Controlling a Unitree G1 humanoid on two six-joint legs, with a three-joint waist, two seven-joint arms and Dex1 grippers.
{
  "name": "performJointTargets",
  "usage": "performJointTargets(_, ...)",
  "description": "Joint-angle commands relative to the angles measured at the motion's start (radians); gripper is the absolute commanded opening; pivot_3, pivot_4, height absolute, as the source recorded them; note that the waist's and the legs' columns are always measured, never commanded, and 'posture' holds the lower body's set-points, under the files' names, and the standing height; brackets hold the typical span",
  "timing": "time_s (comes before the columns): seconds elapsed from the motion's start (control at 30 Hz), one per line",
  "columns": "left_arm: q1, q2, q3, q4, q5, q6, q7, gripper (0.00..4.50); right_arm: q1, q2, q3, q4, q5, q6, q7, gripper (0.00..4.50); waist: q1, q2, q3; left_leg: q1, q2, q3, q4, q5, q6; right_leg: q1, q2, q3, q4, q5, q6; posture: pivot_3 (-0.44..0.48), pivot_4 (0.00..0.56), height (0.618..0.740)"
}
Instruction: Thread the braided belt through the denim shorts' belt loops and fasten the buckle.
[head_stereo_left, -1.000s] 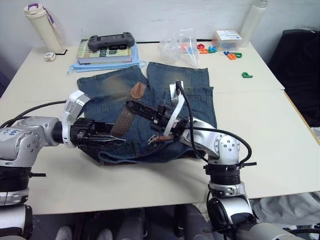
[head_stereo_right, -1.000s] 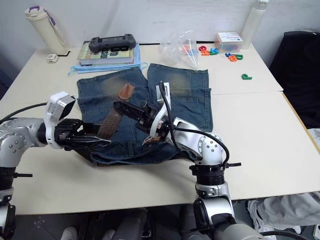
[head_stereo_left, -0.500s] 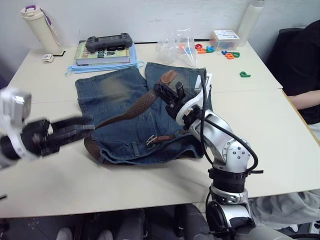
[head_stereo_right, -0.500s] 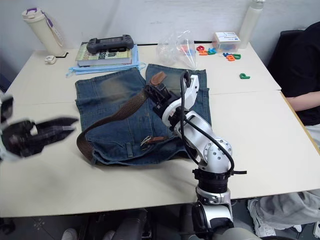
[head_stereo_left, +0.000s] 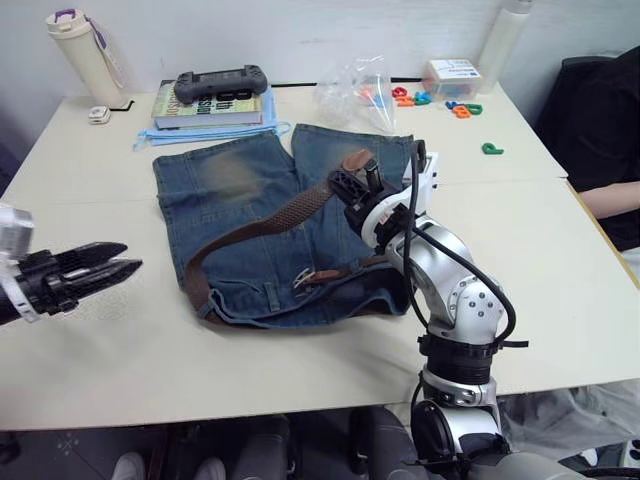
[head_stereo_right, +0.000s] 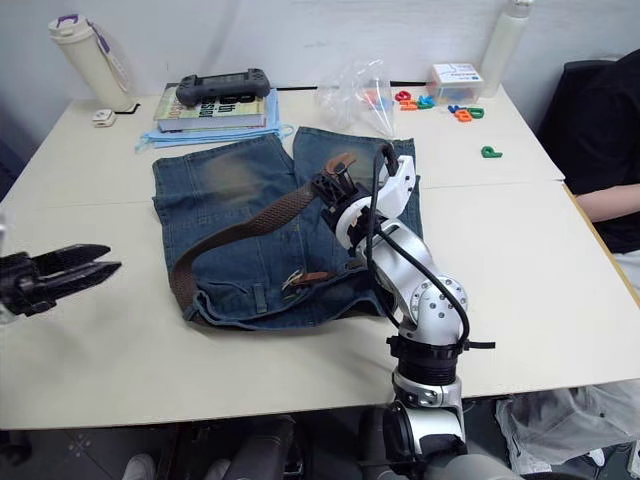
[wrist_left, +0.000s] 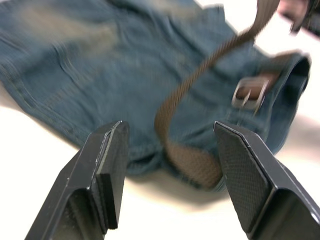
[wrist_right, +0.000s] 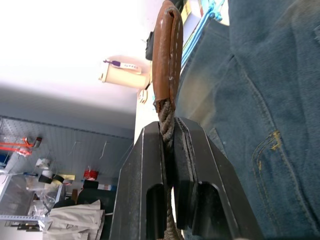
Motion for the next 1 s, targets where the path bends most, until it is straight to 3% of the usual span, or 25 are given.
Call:
performJointTargets(0.03,-0.053,-0.039,-0.095,0.0,0.069,-0.066,0.029,3.01,-0.016,0.008,0.026,-0.044,-0.002,-0.011,0.01,0.0,0.001,0.0,0.0,0.0,0.0,0.0,0.0,0.0,0.0,0.0,0.0,0.0,0.0,0.0,0.0,0.0,0.15,0.667)
performJointTargets(0.2,-0.177,-0.115,-0.183,0.089,0.118,-0.099,0.064,3.01,-0.025,0.003,0.047,-0.053,-0.003,-0.012,0.014,0.0,-0.001,-0.002,-0.001,-0.001,0.0,0.0,0.0,0.0,0.0,-0.001,0.0,0.0,0.002,0.0,0.0,0.0,0.15,0.667)
performJointTargets(0.57,-0.289,-0.136,-0.307,0.161,0.129,-0.039,-0.019,3.01,-0.024,-0.006,0.056,-0.063,0.007,-0.013,0.023,0.0,-0.002,-0.002,-0.001,-0.001,0.0,0.0,0.001,0.003,-0.005,-0.002,0.0,0.0,0.003,0.0,0.0,0.0,0.15,0.667)
performJointTargets(0.67,-0.327,-0.135,-0.307,0.189,0.107,-0.018,-0.063,2.27,-0.024,-0.01,0.058,-0.062,0.005,-0.012,0.029,0.0,-0.002,-0.002,-0.001,-0.001,0.0,0.0,0.001,0.003,-0.005,-0.001,0.0,0.0,0.003,0.0,0.0,0.0,0.15,0.667)
performJointTargets(0.83,-0.377,-0.111,-0.27,0.188,0.02,0.095,-0.151,0.12,-0.016,-0.017,0.058,-0.065,0.005,-0.012,0.035,0.0,-0.004,-0.002,-0.001,-0.001,0.0,0.0,0.001,0.003,-0.005,-0.001,0.0,0.0,0.003,0.0,0.0,0.0,0.15,0.667)
performJointTargets(1.0,-0.346,-0.03,-0.289,0.15,-0.041,0.198,-0.299,0.02,-0.025,-0.04,0.042,-0.035,-0.003,-0.011,0.037,0.0,-0.01,-0.002,-0.001,-0.001,0.0,0.0,0.001,0.003,-0.006,-0.001,0.001,0.0,0.002,0.0,0.0,0.0,0.15,0.667)
